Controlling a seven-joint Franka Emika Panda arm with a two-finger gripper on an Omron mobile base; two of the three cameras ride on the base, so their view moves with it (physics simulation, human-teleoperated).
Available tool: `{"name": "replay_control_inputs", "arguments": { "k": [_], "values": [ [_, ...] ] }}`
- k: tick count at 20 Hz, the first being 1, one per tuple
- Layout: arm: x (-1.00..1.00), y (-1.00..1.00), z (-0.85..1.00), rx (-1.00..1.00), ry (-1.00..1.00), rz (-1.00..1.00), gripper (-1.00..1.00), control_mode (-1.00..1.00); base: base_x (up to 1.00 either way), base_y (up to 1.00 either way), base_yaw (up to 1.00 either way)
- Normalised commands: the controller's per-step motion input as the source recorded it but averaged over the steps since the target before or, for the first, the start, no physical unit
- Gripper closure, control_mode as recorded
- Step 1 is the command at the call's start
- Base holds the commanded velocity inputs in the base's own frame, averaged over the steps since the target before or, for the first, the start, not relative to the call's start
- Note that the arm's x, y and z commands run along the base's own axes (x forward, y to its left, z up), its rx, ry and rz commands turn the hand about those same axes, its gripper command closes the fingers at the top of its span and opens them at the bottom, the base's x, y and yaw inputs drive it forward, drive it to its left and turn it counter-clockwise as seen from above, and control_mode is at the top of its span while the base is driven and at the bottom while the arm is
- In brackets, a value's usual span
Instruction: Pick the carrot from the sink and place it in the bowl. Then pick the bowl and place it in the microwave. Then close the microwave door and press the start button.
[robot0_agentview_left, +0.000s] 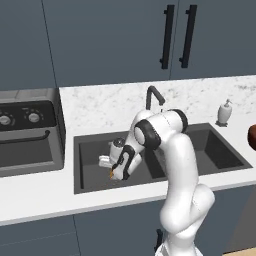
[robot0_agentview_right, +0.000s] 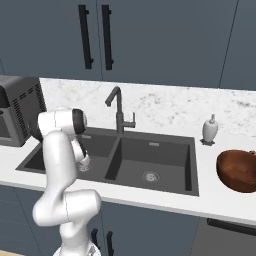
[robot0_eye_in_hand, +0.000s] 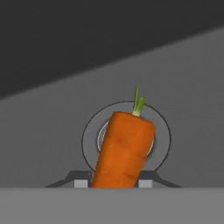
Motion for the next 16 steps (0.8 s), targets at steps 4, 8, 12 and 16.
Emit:
{"name": "replay_control_inputs", "arguments": {
  "k": [4,8,12,16],
  "values": [
    [-0.48,-0.4,1.0,0.0,-0.11,-0.11,1.0,-1.0,0.0,0.0,0.0],
    [-0.55,-0.32,1.0,0.0,-0.02,-0.13,1.0,-1.0,0.0,0.0,0.0],
    [-0.75,-0.23,1.0,0.01,0.0,-0.17,1.0,-1.0,0.0,0.0,0.0],
    [-0.66,-0.29,1.0,0.0,0.0,-0.2,1.0,-1.0,0.0,0.0,0.0]
  ]
}}
